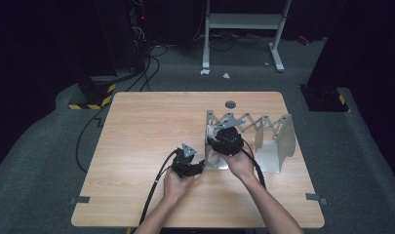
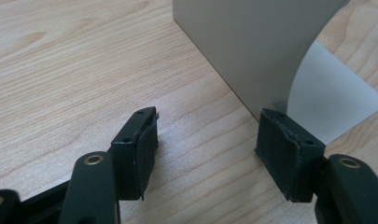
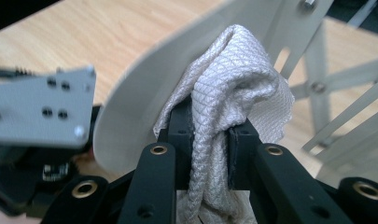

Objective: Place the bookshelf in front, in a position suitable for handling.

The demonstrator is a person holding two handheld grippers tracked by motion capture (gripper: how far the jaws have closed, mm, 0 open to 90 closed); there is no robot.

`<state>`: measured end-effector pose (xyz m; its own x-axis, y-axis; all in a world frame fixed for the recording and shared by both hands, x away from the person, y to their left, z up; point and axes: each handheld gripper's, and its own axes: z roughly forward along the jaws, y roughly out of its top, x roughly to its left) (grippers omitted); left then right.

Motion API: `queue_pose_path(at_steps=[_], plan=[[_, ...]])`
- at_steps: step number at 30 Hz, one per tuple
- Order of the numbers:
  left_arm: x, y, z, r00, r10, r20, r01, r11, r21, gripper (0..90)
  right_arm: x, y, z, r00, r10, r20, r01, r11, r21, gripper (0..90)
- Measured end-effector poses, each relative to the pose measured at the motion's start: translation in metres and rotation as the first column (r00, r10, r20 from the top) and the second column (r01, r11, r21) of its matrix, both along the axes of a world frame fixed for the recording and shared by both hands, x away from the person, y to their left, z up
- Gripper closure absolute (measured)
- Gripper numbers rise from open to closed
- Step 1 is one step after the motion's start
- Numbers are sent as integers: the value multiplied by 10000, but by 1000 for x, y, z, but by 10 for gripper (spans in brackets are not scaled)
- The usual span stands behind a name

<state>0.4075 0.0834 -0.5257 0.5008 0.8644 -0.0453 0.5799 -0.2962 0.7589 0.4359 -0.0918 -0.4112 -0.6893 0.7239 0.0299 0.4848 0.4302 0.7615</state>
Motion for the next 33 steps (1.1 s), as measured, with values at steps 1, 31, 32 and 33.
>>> queue_pose_path(at_steps=[1,31,32,33], plan=[[0,1,0,10000,-20,-37,19,10000,-37,381,3,0,8,9998,-104,169,103,9999,59,761],[0,1,0,9998,-171,-30,171,9998,-51,379,39,14,23,9838,-1726,490,1730,9849,-31,759],[0,1,0,9998,-188,-28,188,9998,-51,379,41,14,22,9839,-1723,480,1725,9850,12,759],[0,1,0,9998,-193,-15,193,9998,-47,379,42,14,20,9838,-1754,381,1753,9845,74,760]])
